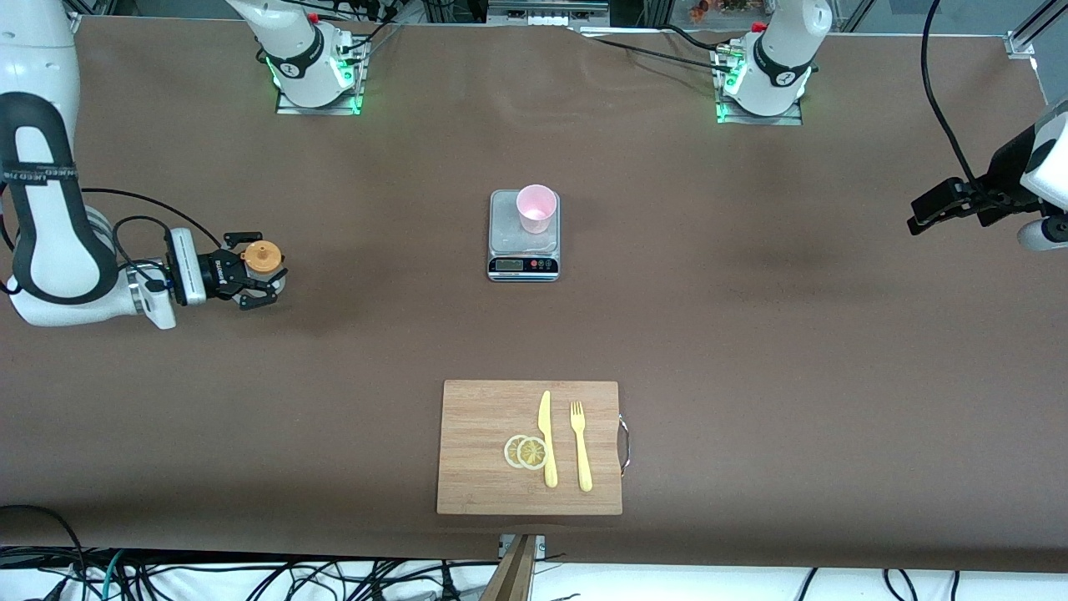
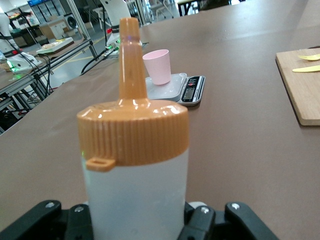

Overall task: Add sauce to pink cup with both arms
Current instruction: 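Carry the bottle with the right gripper over the pink cup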

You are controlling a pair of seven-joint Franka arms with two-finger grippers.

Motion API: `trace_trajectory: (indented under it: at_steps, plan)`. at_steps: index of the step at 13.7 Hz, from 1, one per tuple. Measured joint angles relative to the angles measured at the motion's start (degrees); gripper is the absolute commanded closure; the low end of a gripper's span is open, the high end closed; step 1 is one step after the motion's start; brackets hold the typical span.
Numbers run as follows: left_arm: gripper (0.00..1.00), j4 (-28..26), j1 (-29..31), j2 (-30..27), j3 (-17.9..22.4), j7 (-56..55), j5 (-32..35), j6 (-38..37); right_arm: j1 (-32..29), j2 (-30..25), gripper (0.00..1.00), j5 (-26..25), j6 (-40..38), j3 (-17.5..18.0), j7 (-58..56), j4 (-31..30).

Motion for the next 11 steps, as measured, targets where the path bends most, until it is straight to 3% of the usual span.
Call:
trace_trajectory:
  at_steps: [4,11]
  plan:
    - [0.00,0.67,-0.27,-0.01,-0.44,0.00,0.00,-1.41,5.45,-2.92,1.00,-1.97,4.63,0.00,8.54,-0.01]
    - [0.00,0.67,-0.36,0.03,-0.50,0.00,0.00,-1.80,18.57,-7.82,1.00,-12.24,13.11,0.09,28.41,-0.01]
